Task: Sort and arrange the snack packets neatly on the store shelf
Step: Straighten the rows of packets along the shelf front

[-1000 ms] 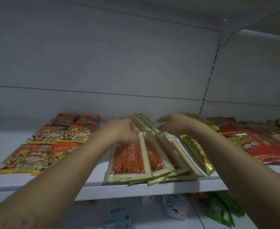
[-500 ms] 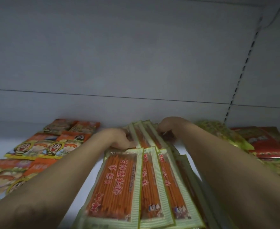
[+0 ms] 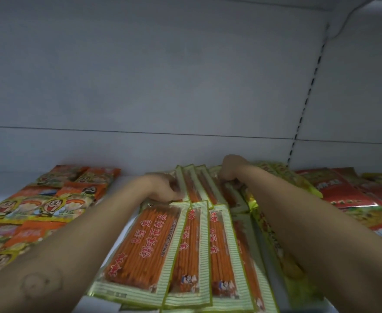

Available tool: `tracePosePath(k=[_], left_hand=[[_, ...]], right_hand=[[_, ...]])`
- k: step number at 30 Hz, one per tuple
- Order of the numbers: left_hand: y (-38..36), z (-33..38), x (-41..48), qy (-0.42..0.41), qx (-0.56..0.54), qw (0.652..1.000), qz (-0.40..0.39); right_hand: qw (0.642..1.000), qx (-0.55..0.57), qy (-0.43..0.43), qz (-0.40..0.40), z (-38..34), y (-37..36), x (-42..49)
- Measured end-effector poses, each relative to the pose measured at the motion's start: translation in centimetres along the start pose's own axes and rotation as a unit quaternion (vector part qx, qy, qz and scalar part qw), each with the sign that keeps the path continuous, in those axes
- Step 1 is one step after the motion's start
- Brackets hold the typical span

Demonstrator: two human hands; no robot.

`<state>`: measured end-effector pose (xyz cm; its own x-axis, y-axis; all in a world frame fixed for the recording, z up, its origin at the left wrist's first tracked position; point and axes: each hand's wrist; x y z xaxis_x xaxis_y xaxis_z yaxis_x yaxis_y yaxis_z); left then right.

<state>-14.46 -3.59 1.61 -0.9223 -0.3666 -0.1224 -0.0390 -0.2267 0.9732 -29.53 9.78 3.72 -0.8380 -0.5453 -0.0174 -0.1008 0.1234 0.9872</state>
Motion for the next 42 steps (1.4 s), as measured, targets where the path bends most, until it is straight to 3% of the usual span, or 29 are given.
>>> tracePosePath(k=[3,6,13,22,26,30,36,42], left_hand=[[-0.2,0.0,-0.3,-0.008,0.004,1.0,0.019],[-0.2,-0.2,-0.9,-0.004,-0.005,1.0,0.025],[-0.3,-0.8,-2.2,-0.035,-0.009,0.999,0.001],[-1.7,-1.3,-2.2,-0.025,-0.068,0.993,0.092],[-1.0,-1.8,-3.9,-0.026,-0.036,0.992,0.122],[1.3,-2.1,-8.6,-0.05,-0.02,0.995,0.082],[0.7,-0.5,-14.4,-0.057,-0.003,0.998,-0.011],[-3.2,1.1,-15.6,-0.024,0.039,0.998,0.038]], right_hand=[[0.999,-0.026,0.013,0.023,0.0,0.6,-1.0],[0.998,-0.063,0.027,-0.015,-0.4,0.9,-1.9],[0.967,-0.124,0.192,-0.111,-3.3,-1.4,-4.2],[0.974,-0.131,0.157,-0.097,-3.9,-2.0,-5.4],[0.987,-0.083,0.13,-0.052,-3.5,-0.9,-6.9],[0.991,-0.05,0.127,0.011,-1.8,2.4,-11.0],[0.984,-0.108,0.139,-0.035,-1.1,2.0,-19.4],[0.981,-0.118,0.127,-0.083,-0.6,-2.4,-21.5]])
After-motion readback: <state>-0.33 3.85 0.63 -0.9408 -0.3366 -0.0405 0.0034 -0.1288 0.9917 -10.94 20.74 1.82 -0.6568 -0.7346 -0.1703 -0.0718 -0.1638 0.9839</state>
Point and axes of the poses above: each hand's wrist, its own x-axis towards the middle knuckle, its own y-axis out of the back of the hand, z = x × y, and after that the axes turned 5 degrees about z, right-handed
